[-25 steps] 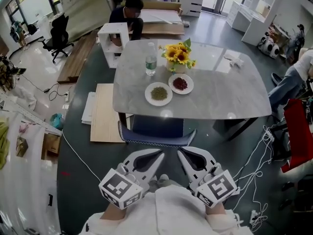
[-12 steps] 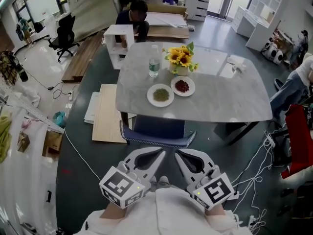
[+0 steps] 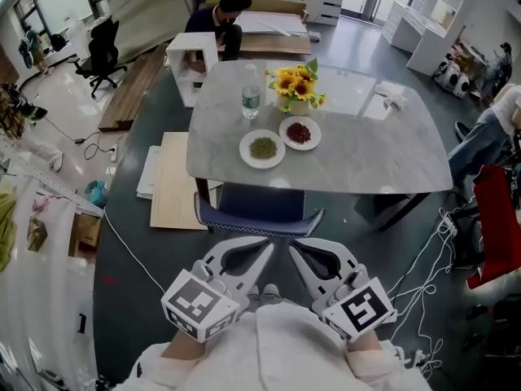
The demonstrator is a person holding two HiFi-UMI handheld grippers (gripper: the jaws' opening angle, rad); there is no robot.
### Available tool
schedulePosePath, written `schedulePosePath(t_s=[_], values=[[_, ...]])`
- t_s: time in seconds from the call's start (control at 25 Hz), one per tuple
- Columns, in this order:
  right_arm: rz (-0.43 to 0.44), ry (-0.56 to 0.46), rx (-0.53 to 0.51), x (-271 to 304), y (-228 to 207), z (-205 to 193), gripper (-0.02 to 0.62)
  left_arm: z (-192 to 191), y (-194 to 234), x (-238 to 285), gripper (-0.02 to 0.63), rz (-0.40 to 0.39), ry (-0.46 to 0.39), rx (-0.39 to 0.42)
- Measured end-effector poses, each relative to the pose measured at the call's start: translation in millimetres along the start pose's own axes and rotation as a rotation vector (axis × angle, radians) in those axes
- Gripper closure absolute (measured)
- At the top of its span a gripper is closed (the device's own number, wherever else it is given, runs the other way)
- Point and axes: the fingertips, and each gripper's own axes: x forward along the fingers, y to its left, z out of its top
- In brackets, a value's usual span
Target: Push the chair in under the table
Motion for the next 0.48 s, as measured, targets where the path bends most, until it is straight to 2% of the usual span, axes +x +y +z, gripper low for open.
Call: schedulePosePath(t_s=[0.2,0.48], values=[[0.046,0.058,-0.053,-2,-5,-9,0.592,-2,2,2,0.592,0.007,0.021,0.006],[0.137,0.13,-0.129,-8,6,-23,0.592,-12,-12,9,0.592,-0.043,0.068,0.017]])
